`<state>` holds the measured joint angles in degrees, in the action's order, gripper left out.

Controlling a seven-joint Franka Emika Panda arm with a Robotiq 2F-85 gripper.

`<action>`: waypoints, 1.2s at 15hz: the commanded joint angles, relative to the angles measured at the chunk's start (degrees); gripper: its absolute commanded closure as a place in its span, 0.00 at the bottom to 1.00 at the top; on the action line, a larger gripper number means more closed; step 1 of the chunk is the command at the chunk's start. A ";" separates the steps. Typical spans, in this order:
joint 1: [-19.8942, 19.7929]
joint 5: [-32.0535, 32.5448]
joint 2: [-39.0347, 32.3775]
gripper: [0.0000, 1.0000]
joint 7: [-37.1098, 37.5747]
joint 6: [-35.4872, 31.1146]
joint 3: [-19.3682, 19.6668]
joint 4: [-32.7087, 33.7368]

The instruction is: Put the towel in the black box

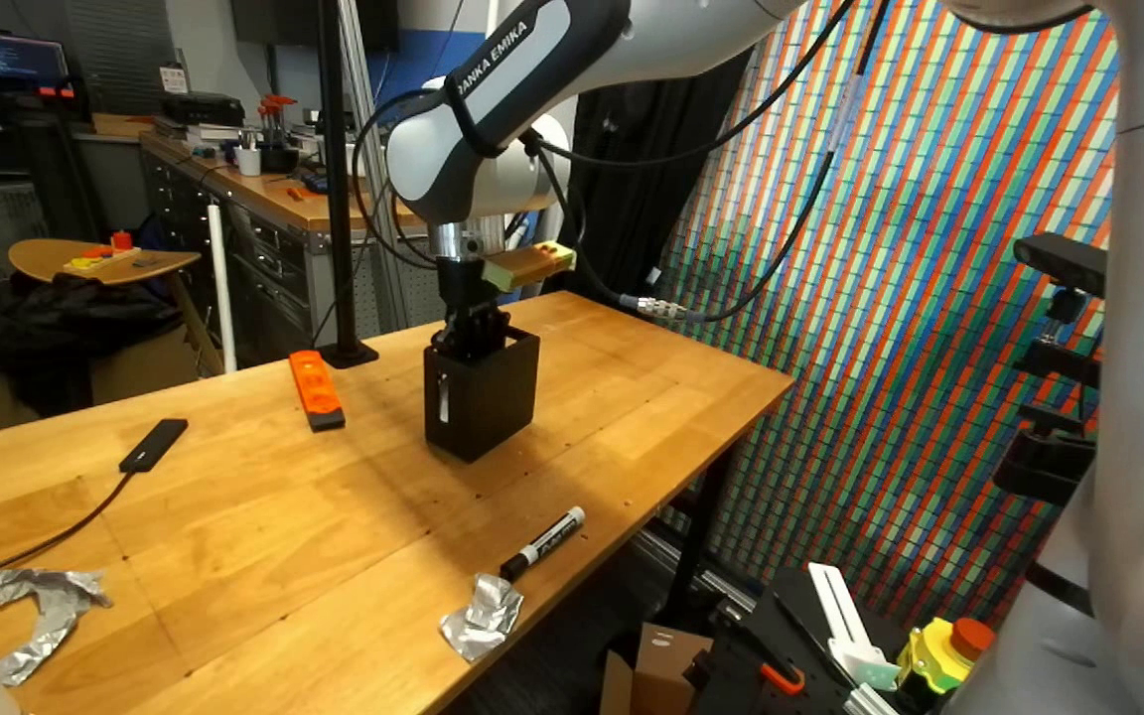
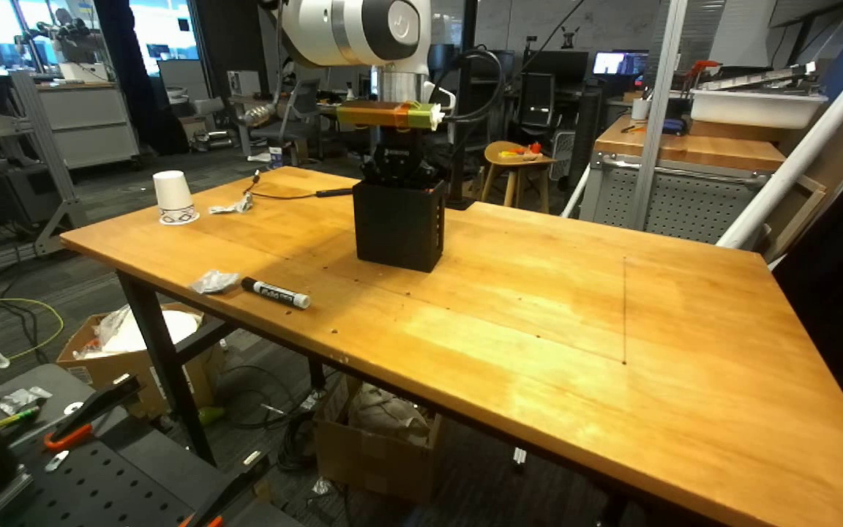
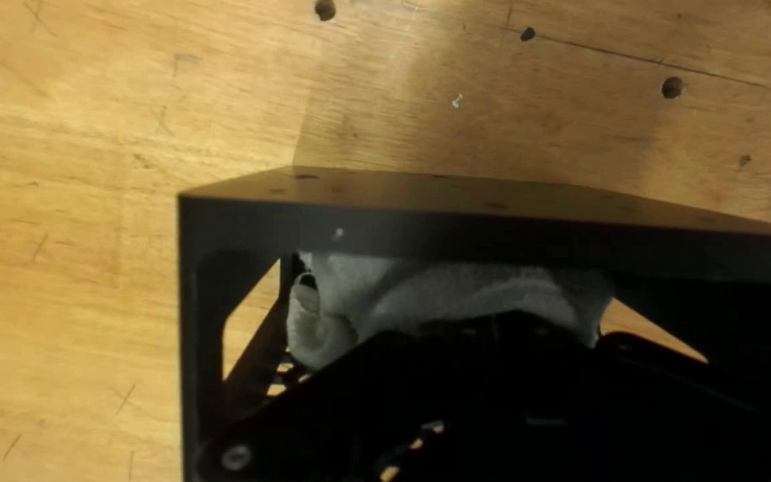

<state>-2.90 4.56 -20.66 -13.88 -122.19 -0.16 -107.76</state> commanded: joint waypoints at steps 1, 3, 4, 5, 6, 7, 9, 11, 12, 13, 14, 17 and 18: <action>-0.62 -3.09 -2.17 0.99 0.04 1.19 -0.48 1.20; -1.11 -4.63 -2.44 0.99 -0.14 1.76 -0.42 1.60; -1.33 -5.20 -2.35 0.96 -0.06 1.93 -0.29 1.77; -1.53 -5.71 -2.24 0.74 -0.10 1.97 -0.22 1.94; -1.65 -5.86 -2.00 0.68 -0.01 2.00 -0.08 2.17; -1.76 -6.06 -1.79 0.63 0.07 2.04 0.01 2.36; -1.98 -6.46 -1.14 0.49 0.30 2.13 0.21 2.85; -2.08 -6.39 -0.33 0.34 0.41 1.94 0.36 3.25; -2.09 -6.29 -0.05 0.25 0.55 1.83 0.41 3.45; -2.07 -6.22 0.27 0.31 0.65 1.72 0.45 3.72; -2.04 -6.18 0.58 0.62 0.75 1.72 0.45 4.01; -1.73 -5.97 1.46 0.74 1.07 1.72 0.36 4.56; -1.59 -5.91 1.63 0.82 1.16 1.79 0.29 4.71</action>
<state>-4.81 -0.95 -20.45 -13.51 -121.29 0.26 -103.92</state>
